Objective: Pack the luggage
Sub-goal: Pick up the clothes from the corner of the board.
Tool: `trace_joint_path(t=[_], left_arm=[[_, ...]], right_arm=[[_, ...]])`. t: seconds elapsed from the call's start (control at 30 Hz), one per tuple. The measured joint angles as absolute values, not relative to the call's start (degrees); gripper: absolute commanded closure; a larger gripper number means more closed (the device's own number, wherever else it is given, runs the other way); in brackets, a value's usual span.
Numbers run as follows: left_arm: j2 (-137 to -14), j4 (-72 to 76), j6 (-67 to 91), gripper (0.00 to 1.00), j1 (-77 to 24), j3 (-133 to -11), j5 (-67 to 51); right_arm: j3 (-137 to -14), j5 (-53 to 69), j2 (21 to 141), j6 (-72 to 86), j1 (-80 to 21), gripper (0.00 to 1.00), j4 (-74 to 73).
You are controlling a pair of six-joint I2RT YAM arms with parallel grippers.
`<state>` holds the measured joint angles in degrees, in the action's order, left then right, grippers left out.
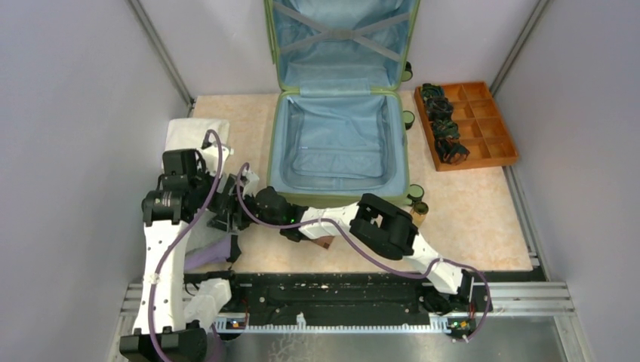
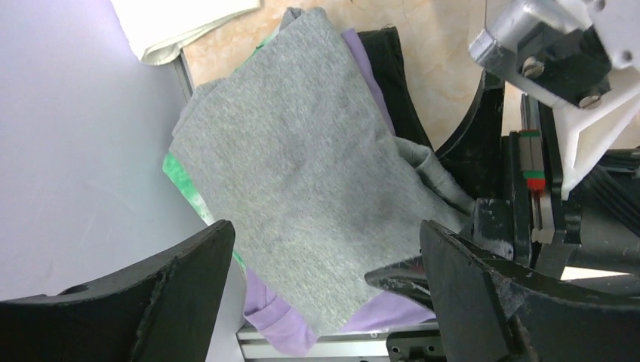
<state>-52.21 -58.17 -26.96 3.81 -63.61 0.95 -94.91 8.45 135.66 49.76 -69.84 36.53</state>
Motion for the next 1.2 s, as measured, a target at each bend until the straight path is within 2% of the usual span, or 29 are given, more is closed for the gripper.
trace_joint_path(t=[0.1, 0.23, 0.4, 0.47, 0.6, 0.67, 0.77, 0.9, 0.97, 1.03, 1.2], left_arm=[[-51.44, -59.02, -26.44, 0.02, 3.64, -63.59, 2.46], [-50.17, -59.79, -25.89, 0.02, 3.6, -63.57, 4.43], [-49.01, -59.94, -25.21, 0.02, 3.6, -63.57, 9.13], [-48.69, -59.42, -25.15, 0.02, 3.6, -63.51, 11.66], [-47.59, -57.82, -25.17, 0.02, 3.6, -63.2, 15.11], [-47.22, -57.21, -25.17, 0.01, 3.6, -63.07, 16.14], [-46.83, -56.53, -25.17, 0.02, 3.6, -62.33, 17.08], [-46.09, -56.6, -25.19, 0.02, 3.6, -61.36, 17.56], [-45.82, -56.58, -25.19, 0.01, 3.6, -61.28, 17.56], [-45.56, -56.58, -25.15, 0.02, 3.6, -61.28, 17.54], [-45.65, -56.6, -24.18, 0.02, 3.6, -61.34, 17.72]], right_arm=[[-95.0, 7.55, 135.66, 49.67, -69.91, 0.39, 35.99], [-95.53, 7.16, 135.66, 49.76, -69.89, 0.49, 34.89], [-95.57, 7.14, 135.11, 50.09, -69.89, 0.73, 32.56], [-94.48, 6.9, 133.95, 49.91, -69.89, 0.76, 31.29], [-91.7, 6.28, 130.37, 49.19, -69.89, 0.89, 28.69], [-91.57, 6.46, 129.29, 49.06, -69.87, 0.89, 27.79], [-92.92, 7.88, 129.03, 49.17, -69.78, 0.75, 26.26], [-97.6, 11.46, 130.15, 50.19, -69.32, 0.69, 23.09], [-98.91, 12.51, 130.37, 50.48, -69.12, 0.79, 22.26], [-99.5, 13.32, 130.47, 50.83, -68.93, 1.0, 21.34], [-102.94, 16.01, 132.18, 52.01, -67.68, 1.0, 16.78]])
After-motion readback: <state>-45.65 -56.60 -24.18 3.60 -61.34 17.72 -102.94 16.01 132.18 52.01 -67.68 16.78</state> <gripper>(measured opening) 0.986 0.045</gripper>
